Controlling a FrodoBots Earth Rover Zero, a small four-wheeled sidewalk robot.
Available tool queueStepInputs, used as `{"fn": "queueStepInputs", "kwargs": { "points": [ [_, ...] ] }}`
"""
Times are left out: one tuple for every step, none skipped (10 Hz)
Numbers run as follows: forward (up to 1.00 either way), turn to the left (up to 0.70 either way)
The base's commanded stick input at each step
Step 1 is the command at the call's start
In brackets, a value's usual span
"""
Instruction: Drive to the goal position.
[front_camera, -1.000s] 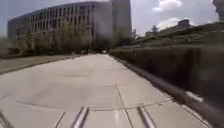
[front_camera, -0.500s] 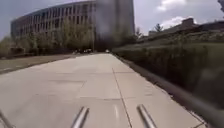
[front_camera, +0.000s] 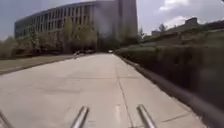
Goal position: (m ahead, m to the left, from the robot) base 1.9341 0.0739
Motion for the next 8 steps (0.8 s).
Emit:
{"fn": "queueStepInputs", "kwargs": {
  "points": [
    [1.0,-0.21],
    [1.0,-0.35],
    [1.0,-0.35],
    [1.0,-0.32],
    [1.0,-0.01],
    [1.0,0.05],
    [1.0,0.05],
    [1.0,0.05]
  ]
}}
